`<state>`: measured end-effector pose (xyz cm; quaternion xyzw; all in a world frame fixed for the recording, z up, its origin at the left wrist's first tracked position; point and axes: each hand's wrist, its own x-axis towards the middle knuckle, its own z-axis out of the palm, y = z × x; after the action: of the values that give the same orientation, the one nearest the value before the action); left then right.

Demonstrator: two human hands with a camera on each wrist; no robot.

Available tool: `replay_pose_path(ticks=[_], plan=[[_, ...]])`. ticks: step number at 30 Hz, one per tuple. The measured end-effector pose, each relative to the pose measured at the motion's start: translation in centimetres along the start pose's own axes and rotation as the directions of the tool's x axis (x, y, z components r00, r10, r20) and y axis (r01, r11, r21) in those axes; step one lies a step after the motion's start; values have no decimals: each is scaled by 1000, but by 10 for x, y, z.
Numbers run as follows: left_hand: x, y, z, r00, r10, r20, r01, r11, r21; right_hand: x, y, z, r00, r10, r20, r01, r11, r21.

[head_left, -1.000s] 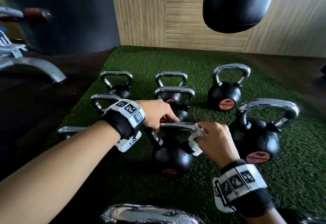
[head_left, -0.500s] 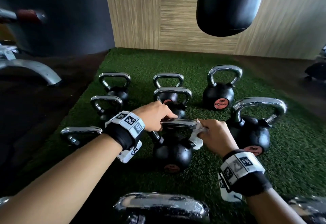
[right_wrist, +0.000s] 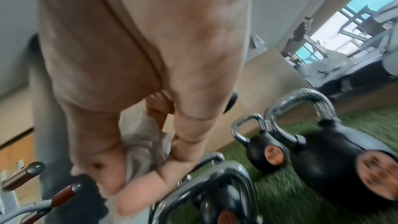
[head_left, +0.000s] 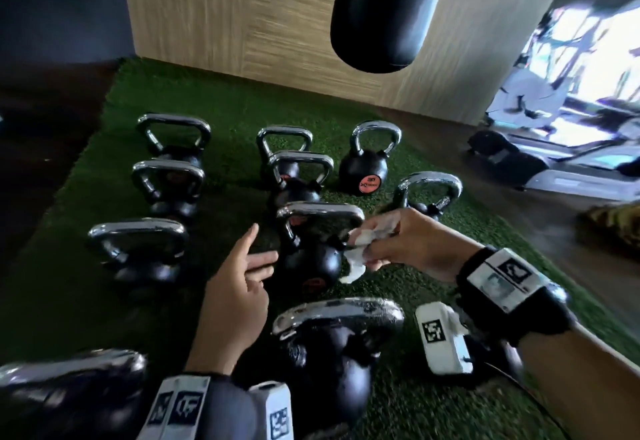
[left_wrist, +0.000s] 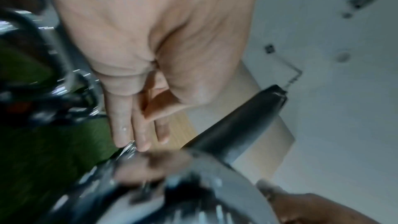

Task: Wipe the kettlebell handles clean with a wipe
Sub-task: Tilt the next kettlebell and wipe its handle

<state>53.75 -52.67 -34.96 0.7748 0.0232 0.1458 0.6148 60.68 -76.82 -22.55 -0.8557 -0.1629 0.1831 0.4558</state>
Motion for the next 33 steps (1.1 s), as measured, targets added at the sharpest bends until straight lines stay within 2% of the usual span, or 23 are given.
replay_pose_path(ticks=[3, 6, 8, 9, 12, 13, 16, 19, 22, 26, 30, 33], plan=[[-27, -20, 7, 985, -156, 78, 156, 988, 7, -24, -11, 6, 995, 55, 81, -64, 992, 113], [-38, -39, -7, 914, -282, 291, 285, 958, 32, -38, -11, 10, 982, 89, 164, -124, 967, 222], [-47, -52, -13, 854, -297, 427, 312, 949, 38, -42, -6, 9, 981, 98, 167, -128, 976, 177], [-67, -47, 0, 863, -292, 413, 297, 953, 53, -59, -1, 2, 984, 53, 171, -74, 990, 119], [-71, -54, 10, 864, -241, 441, 266, 964, 5, -55, 3, 6, 997, 9, 72, -7, 1000, -19], [-74, -56, 20, 883, -241, 403, 272, 962, -22, -56, 5, 6, 999, -36, 31, 38, 997, -65], [-86, -61, 56, 954, -268, 138, 282, 954, -97, -59, 13, -6, 991, -136, -8, 135, 989, -68], [-92, -65, 81, 940, -330, -87, 310, 933, -183, -56, 12, -9, 975, -220, 20, 221, 967, -129], [-88, -67, 96, 907, -349, -235, 281, 919, -278, -46, 10, -5, 952, -303, 47, 304, 915, -264], [-87, -70, 101, 910, -308, -279, 230, 933, -278, -40, 11, 7, 933, -349, 90, 357, 864, -355], [-86, -72, 100, 910, -289, -296, 215, 942, -259, -41, 23, 16, 884, -467, 7, 444, 835, -325], [-86, -72, 103, 901, -275, -336, 191, 946, -261, -44, 35, 23, 842, -539, 16, 505, 779, -370]])
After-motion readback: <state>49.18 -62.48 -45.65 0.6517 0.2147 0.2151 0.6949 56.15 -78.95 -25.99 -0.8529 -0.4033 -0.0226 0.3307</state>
